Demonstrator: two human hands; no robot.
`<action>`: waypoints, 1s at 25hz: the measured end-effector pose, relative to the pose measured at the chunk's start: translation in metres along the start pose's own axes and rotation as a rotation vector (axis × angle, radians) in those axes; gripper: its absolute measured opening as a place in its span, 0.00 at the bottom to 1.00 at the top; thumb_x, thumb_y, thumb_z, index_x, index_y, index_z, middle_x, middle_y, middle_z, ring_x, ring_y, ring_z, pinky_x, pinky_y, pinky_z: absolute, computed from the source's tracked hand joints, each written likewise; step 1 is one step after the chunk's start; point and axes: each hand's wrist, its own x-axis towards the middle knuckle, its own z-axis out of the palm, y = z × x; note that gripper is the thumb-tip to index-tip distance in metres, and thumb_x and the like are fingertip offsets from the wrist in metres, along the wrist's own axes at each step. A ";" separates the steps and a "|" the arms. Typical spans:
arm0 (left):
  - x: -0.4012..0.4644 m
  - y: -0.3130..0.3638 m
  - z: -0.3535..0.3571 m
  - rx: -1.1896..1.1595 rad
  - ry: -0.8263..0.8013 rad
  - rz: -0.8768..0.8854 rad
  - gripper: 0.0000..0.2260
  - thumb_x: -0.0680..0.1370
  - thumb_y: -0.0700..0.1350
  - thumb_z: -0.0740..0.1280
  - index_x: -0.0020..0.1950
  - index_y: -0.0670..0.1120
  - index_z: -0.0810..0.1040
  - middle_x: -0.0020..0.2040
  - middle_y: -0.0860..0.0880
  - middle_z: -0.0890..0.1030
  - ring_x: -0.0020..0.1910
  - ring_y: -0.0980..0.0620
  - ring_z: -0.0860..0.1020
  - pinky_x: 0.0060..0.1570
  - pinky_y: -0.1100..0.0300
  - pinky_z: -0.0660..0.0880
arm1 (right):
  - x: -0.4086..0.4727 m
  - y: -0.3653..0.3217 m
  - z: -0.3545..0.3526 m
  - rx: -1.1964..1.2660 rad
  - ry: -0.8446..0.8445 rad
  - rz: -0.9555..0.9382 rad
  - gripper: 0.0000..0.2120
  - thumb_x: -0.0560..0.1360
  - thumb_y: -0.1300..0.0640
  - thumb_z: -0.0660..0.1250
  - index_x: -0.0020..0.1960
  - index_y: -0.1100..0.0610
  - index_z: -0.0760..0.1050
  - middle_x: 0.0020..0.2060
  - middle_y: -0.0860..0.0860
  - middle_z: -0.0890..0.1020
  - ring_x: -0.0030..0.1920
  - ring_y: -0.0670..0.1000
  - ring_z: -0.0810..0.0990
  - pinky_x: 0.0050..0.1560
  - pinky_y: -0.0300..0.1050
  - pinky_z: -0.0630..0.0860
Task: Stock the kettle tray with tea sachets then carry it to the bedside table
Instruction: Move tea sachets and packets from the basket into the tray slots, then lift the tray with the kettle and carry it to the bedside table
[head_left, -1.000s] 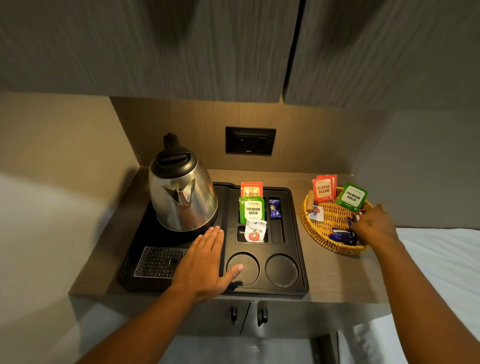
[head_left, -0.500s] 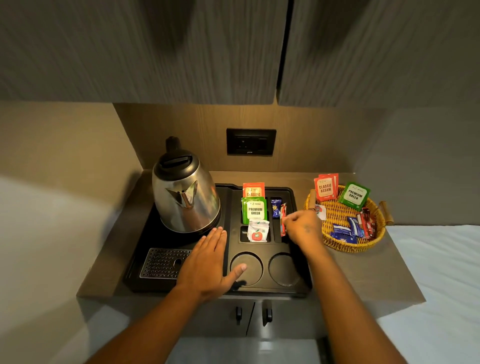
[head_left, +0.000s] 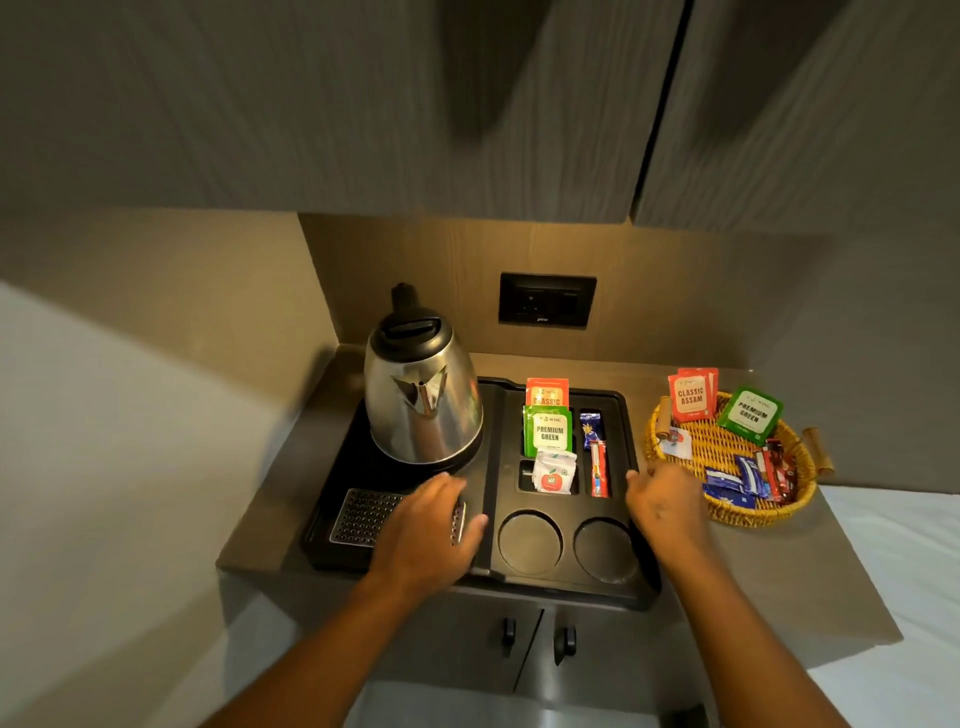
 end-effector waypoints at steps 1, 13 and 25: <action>-0.001 -0.014 -0.007 0.015 0.138 -0.021 0.16 0.75 0.53 0.65 0.58 0.46 0.78 0.57 0.46 0.79 0.58 0.46 0.76 0.56 0.49 0.77 | 0.000 0.000 0.005 -0.014 -0.044 0.025 0.14 0.75 0.50 0.67 0.42 0.61 0.79 0.32 0.52 0.77 0.32 0.52 0.75 0.29 0.41 0.66; 0.093 -0.116 -0.039 0.063 -0.022 -0.635 0.17 0.83 0.49 0.56 0.55 0.38 0.79 0.54 0.38 0.82 0.53 0.38 0.80 0.51 0.51 0.75 | 0.010 -0.015 0.024 0.009 0.075 0.106 0.21 0.79 0.48 0.59 0.37 0.63 0.74 0.31 0.57 0.76 0.33 0.57 0.75 0.34 0.46 0.70; 0.085 -0.112 -0.099 0.194 0.062 -0.605 0.18 0.84 0.51 0.56 0.48 0.42 0.79 0.43 0.42 0.79 0.40 0.47 0.74 0.43 0.53 0.70 | 0.000 -0.064 -0.009 -0.031 0.117 0.044 0.16 0.78 0.49 0.60 0.41 0.59 0.78 0.29 0.51 0.73 0.31 0.51 0.73 0.29 0.42 0.66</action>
